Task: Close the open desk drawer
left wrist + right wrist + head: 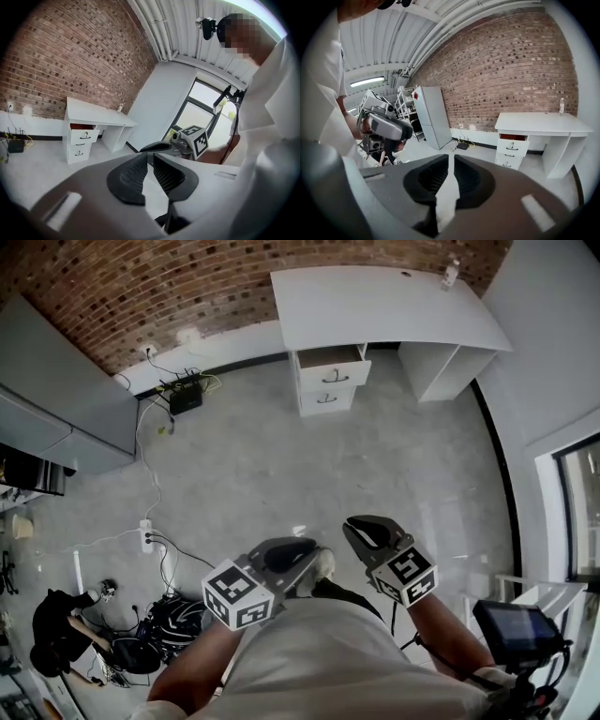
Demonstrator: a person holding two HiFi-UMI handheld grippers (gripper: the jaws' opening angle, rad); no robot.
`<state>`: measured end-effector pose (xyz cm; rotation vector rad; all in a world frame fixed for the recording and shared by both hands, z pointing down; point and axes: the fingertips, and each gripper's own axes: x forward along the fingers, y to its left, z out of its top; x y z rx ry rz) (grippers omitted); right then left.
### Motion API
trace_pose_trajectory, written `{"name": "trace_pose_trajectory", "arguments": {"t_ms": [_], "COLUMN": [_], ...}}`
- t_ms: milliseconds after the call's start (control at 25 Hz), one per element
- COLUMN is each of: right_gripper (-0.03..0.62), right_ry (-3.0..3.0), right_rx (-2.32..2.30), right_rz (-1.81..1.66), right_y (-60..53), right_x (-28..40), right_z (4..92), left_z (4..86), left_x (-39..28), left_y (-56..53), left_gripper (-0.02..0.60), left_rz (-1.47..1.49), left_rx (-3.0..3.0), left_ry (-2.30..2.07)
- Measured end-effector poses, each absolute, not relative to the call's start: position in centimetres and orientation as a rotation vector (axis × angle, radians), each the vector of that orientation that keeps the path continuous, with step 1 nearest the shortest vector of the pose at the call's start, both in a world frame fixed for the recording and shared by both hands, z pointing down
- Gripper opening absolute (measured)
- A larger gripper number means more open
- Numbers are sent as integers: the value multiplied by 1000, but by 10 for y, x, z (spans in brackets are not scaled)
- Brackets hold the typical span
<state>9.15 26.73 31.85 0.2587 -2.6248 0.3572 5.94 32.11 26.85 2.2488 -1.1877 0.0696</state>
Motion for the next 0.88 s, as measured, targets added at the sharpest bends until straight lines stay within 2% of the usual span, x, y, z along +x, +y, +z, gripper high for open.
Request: {"name": "trace_pose_trajectory", "arguments": {"t_ms": [120,320,600,880], "right_gripper": [26,26,25,25], "right_ry": [-2610,-2583,-2530,-2464], "right_rx": [285,347,510,696], "right_rz": [379,424,492,782], "right_y": [237,176,98,24], "right_x": [77,36,-30,-64], "right_z": [326,349,366,426], "left_z": [275,290,295,316], "left_x": [41,-1,-74,-122], "left_y": [294,234,160,100], "left_gripper": [44,6,6,6], "left_rz": [100,114,168,270], "left_rx": [2248,2274,2349,2375], "left_ry": [-1166,-1095,-914,-759]}}
